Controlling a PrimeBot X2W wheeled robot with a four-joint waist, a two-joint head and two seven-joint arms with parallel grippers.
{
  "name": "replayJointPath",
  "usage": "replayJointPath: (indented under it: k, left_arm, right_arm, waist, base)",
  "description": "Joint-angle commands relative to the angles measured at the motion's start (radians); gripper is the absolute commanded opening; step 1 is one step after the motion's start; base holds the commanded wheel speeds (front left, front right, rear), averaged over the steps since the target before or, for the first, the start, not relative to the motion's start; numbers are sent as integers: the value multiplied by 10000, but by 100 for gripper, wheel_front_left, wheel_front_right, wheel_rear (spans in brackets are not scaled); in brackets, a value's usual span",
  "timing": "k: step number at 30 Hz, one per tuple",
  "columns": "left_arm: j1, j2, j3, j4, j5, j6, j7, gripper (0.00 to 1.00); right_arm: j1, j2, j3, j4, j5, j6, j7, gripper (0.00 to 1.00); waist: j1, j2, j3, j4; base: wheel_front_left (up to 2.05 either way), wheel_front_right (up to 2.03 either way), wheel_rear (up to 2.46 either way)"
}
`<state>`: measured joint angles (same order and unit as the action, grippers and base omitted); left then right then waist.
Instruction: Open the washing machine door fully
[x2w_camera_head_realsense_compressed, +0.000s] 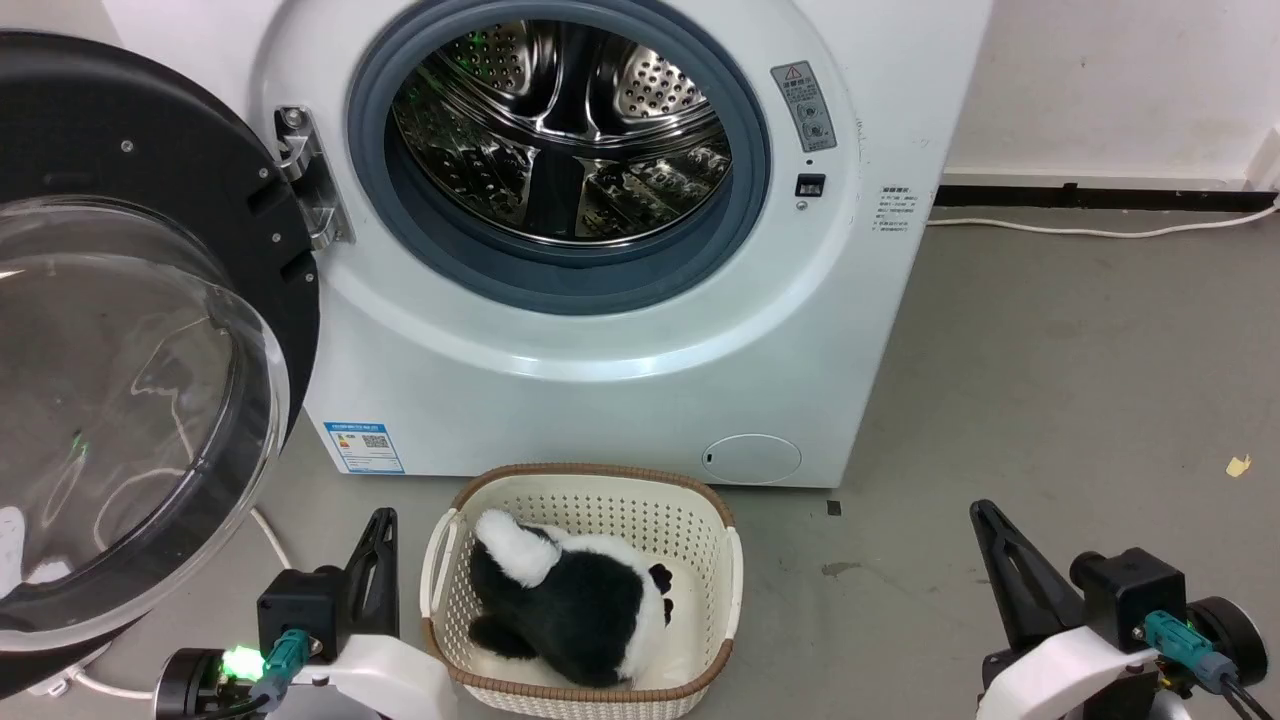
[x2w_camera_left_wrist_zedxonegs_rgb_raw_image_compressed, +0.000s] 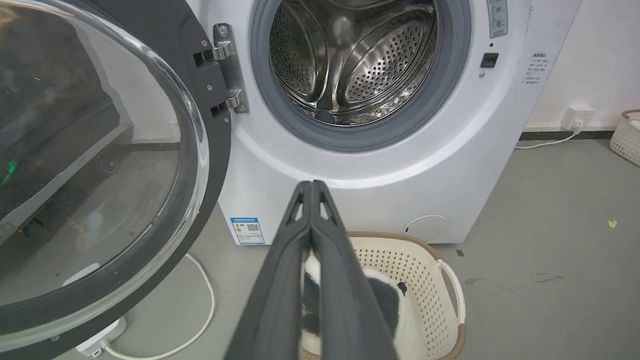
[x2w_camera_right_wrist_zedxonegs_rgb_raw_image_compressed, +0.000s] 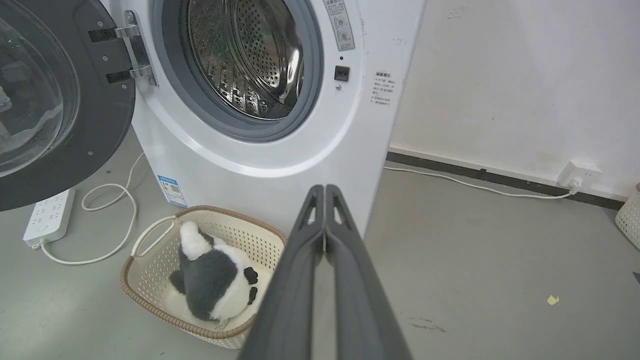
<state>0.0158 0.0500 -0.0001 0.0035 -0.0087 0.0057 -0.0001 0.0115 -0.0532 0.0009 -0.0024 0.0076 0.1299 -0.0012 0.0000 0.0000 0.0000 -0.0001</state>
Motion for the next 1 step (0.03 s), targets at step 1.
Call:
replayJointPath:
  k: [1]
  left_arm:
    - [-158, 3, 1, -35, 87, -57, 1, 0]
  right_arm:
    - [-115, 30, -9, 24, -76, 8, 12, 0]
  waist:
    - [0, 0, 0, 1]
  base:
    - [0, 0, 0]
